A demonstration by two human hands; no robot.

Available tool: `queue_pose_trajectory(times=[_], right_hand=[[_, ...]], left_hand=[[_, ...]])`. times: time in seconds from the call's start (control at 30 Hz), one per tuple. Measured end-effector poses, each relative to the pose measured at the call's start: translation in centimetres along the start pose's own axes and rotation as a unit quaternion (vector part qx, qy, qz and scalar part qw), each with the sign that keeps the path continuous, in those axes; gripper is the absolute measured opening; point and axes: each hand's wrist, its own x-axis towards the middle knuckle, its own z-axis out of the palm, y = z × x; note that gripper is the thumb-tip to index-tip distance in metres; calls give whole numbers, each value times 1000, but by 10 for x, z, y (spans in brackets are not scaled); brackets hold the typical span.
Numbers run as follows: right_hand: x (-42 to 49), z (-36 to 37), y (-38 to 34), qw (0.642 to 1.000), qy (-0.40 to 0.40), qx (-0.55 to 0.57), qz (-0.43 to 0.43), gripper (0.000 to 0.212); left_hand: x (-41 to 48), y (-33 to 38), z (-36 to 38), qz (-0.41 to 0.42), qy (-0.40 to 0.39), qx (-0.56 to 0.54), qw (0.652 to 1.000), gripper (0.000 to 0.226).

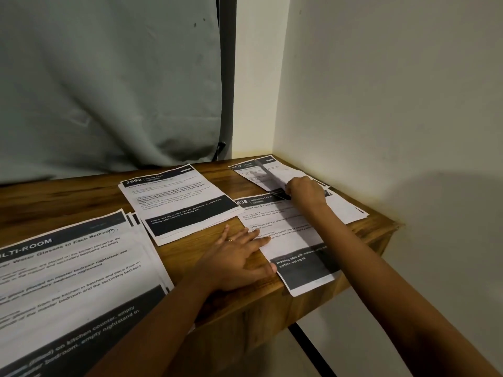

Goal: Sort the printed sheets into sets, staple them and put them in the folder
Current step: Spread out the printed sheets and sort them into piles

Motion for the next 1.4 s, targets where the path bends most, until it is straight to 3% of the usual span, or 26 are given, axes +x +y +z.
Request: queue_pose_trajectory(times=[0.13, 0.33, 0.5, 0.67, 0.83, 1.07, 1.2, 1.4], right_hand=[[-5, -1, 4, 999, 23, -38, -2, 28], [13, -4, -10, 999, -35, -24, -31, 38], [21, 5, -13, 997, -24, -60, -44, 29], [24, 2, 3, 1000, -16, -2, -4, 30], [23, 6, 4, 998, -61, 17, -6, 42], [25, 3, 8, 997, -36, 55, 38, 31], [28, -21, 34, 985, 29, 130, 108, 30], [10, -47, 64, 975, 90, 138, 147, 27]], left_hand=[[-1, 1, -1, 3, 2, -1, 1000, 85], [-4, 3, -3, -3, -1, -4, 1000, 84], [-3, 2, -2, 2, 1, -4, 1000, 81], [-1, 1, 0, 5, 4, -5, 1000, 84], [-1, 1, 0, 4, 0, -2, 1000, 86], [-3, 1, -1, 7, 1, -5, 1000, 84], [-2, 0, 0, 8, 1, -6, 1000, 86], [-2, 1, -1, 10, 3, 0, 1000, 89]])
